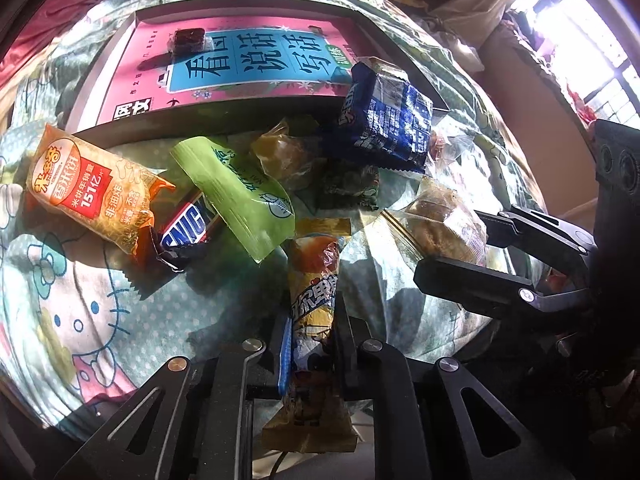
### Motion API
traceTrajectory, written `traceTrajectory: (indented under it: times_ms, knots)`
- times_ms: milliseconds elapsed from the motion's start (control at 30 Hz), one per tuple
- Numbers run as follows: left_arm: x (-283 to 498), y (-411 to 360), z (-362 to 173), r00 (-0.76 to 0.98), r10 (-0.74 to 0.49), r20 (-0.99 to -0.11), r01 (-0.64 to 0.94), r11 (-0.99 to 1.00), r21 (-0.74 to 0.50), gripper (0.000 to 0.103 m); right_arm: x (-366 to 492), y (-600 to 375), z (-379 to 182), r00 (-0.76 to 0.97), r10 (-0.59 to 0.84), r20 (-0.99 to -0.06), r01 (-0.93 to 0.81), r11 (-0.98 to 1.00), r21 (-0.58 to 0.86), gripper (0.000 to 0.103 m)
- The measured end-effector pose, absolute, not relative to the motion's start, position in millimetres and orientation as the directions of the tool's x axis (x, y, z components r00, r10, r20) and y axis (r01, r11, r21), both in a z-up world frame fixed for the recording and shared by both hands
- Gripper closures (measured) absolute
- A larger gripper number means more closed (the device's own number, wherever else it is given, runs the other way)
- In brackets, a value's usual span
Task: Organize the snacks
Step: 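Grasp the yellow stick snack with the left tool while the right grasps the rice bag, then carry the stick snack and puffed rice bag over the tray with both tools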
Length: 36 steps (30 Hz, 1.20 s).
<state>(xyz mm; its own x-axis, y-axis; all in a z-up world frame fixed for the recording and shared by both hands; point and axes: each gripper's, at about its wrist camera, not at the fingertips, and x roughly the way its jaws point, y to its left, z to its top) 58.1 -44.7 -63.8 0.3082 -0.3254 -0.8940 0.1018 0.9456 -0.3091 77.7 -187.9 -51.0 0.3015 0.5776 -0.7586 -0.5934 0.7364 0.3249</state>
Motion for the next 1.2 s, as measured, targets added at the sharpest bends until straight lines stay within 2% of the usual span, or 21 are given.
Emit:
traceTrajectory:
  times_ms: [400,833,1200]
  knots:
    - [49.5,-29.7,-40.9,0.354,-0.35,-0.867,0.1,0.936,-0.337,0.087,78.0,-200.3,-34.3,0.346,0.653,-0.674,-0.571,0.716,0.402,0.051]
    - [48.7,-29.1,-32.3,0.367,-0.414,-0.833,0.114,0.909,-0.401,0.087,86.7,-219.2,-21.2,0.479,0.607,-0.634,-0.508,0.781,0.365,0.051]
    - [56.0,-11.0,-9.8,0.485,-0.329,-0.81,0.084,0.94,-0.331,0.087,87.0,-222.3,-12.7,0.544,0.582,-0.605,-0.496,0.804,0.327,0.051]
